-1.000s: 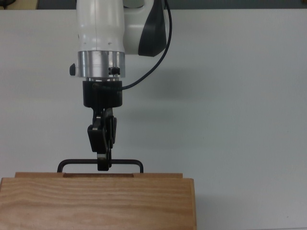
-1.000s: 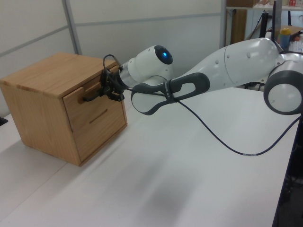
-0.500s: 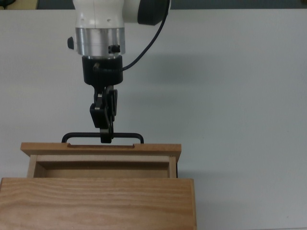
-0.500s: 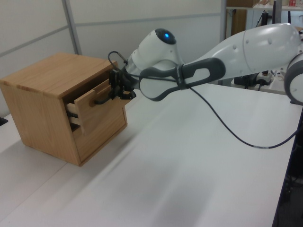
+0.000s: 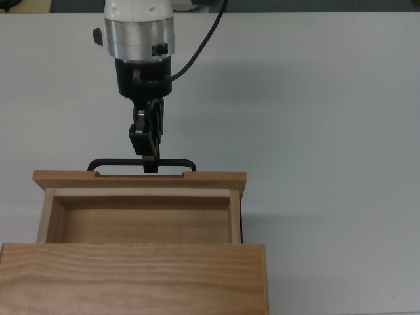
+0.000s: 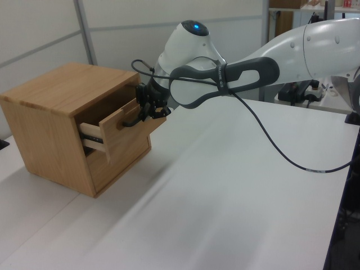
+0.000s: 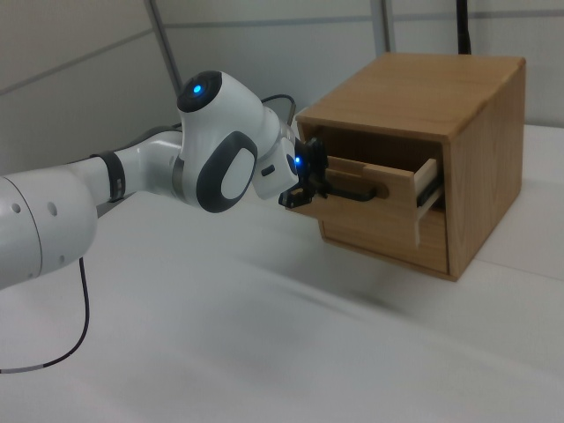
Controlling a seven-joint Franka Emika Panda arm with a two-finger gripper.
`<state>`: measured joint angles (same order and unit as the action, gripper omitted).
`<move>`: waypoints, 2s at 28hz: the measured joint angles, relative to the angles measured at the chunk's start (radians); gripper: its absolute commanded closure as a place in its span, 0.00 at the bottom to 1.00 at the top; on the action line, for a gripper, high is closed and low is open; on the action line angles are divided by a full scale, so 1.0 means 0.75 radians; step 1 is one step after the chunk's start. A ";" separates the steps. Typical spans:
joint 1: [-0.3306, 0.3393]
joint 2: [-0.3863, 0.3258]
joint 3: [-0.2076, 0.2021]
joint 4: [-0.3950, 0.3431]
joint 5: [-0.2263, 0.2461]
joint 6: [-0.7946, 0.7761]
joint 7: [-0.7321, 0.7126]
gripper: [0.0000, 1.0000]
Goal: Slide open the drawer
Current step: 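Pull the handle outward, sliding the upper drawer out of the cabinet, then open the gripper and release the drawer handle, lifting away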
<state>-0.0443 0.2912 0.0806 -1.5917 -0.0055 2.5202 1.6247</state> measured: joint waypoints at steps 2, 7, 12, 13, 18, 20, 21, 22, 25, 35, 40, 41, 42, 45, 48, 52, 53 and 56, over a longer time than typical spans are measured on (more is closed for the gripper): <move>0.000 0.000 0.000 -0.005 -0.003 0.000 0.000 1.00; -0.007 -0.004 -0.001 -0.021 -0.005 -0.010 -0.001 1.00; -0.009 -0.027 -0.001 -0.024 -0.005 -0.093 -0.001 1.00; -0.009 -0.036 -0.001 -0.026 -0.005 -0.121 -0.001 1.00; -0.009 -0.074 -0.002 -0.038 -0.005 -0.221 -0.001 1.00; -0.009 -0.091 -0.002 -0.047 -0.005 -0.256 -0.001 1.00; -0.009 -0.101 -0.002 -0.053 -0.005 -0.271 -0.001 1.00; -0.009 -0.114 -0.002 -0.063 -0.006 -0.290 -0.001 1.00; -0.009 -0.143 -0.002 -0.084 -0.006 -0.326 -0.001 1.00; -0.009 -0.226 -0.002 -0.104 -0.006 -0.497 -0.001 1.00; -0.009 -0.258 -0.003 -0.107 -0.007 -0.579 -0.001 1.00; -0.009 -0.266 -0.003 -0.109 -0.007 -0.600 -0.001 1.00; -0.009 -0.269 -0.004 -0.110 -0.009 -0.611 -0.001 1.00; -0.009 -0.278 -0.004 -0.114 -0.021 -0.648 -0.002 1.00; -0.009 -0.287 -0.004 -0.116 -0.029 -0.686 -0.002 1.00; -0.010 -0.298 -0.004 -0.116 -0.029 -0.728 -0.002 1.00; -0.010 -0.299 -0.004 -0.115 -0.029 -0.733 -0.002 1.00; -0.010 -0.300 -0.004 -0.106 -0.029 -0.753 -0.002 0.99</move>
<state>-0.0518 0.0659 0.0773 -1.6708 -0.0276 1.9557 1.6230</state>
